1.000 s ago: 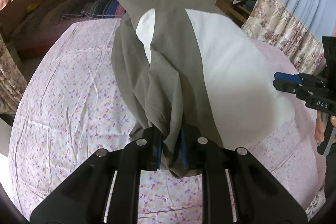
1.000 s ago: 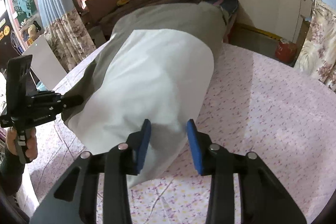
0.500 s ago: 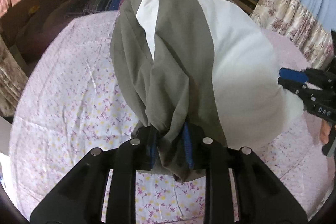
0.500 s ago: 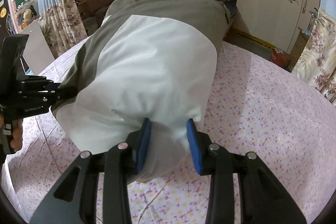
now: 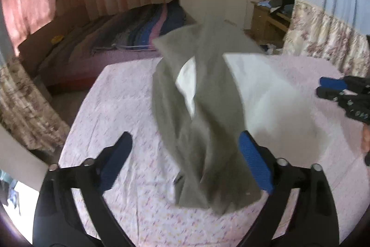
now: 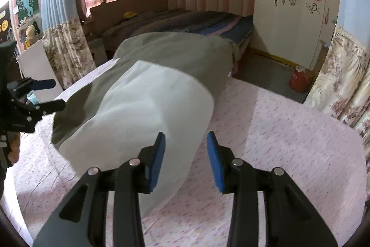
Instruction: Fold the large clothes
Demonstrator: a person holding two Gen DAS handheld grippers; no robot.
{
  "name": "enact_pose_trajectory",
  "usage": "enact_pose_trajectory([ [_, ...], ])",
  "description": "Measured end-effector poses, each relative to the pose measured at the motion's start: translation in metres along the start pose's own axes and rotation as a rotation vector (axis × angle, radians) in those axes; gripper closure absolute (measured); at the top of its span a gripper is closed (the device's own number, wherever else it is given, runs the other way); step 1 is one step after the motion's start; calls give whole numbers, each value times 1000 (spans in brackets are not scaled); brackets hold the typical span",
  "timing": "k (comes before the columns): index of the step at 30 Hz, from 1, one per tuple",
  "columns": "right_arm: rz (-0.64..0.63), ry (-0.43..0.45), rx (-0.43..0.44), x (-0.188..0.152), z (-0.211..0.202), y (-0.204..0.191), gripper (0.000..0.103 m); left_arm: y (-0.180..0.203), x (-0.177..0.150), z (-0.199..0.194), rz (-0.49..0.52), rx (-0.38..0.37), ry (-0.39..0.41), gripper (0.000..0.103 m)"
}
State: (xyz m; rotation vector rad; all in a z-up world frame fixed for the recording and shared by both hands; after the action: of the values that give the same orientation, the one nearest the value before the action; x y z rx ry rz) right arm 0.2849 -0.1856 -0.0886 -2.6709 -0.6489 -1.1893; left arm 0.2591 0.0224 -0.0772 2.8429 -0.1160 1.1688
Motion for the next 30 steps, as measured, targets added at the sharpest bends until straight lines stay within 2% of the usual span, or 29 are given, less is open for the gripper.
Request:
enact_pose_trajectory([
  [3, 62, -16, 14, 3, 9, 12, 65, 10, 15, 17, 1, -24, -42, 20],
  [5, 109, -18, 46, 0, 11, 11, 63, 13, 11, 21, -2, -36, -62, 22],
  [6, 120, -18, 63, -5, 10, 8, 56, 14, 8, 24, -3, -42, -66, 22],
  [10, 113, -6, 92, -22, 3, -11, 55, 5, -16, 40, 10, 12, -106, 22],
  [12, 81, -24, 104, -30, 3, -25, 55, -2, -31, 48, 3, 0, -133, 21],
  [16, 10, -51, 84, -43, 11, -46, 56, -8, -43, 60, -7, 0, -139, 18],
  [20, 77, -58, 136, -46, 23, -37, 54, -10, -49, 74, 18, 36, -132, 8],
  [25, 88, -49, 113, -44, 19, -32, 49, -13, -46, 65, -27, 24, -124, 7],
  [26, 83, -42, 102, -43, 17, -31, 44, -14, -45, 60, -37, 32, -119, 5],
  [27, 85, -32, 96, -41, 13, -31, 34, -14, -44, 56, -44, 38, -115, 4],
  [30, 122, 26, 87, -34, -1, -29, 24, -12, -41, 43, -51, 53, -101, 3],
])
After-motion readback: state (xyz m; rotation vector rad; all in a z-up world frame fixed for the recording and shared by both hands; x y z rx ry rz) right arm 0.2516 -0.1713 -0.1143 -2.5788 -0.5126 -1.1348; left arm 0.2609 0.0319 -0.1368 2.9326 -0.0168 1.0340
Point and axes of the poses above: each gripper's, at about its wrist camera, not at the fingertips, and z roughly the way its jaws point, y to its right, x to its top, the point moved 9 cm from there along z, roughly the way its jaws point, and after that the axes turned 6 degrees about -z, right-handed, at the moved point
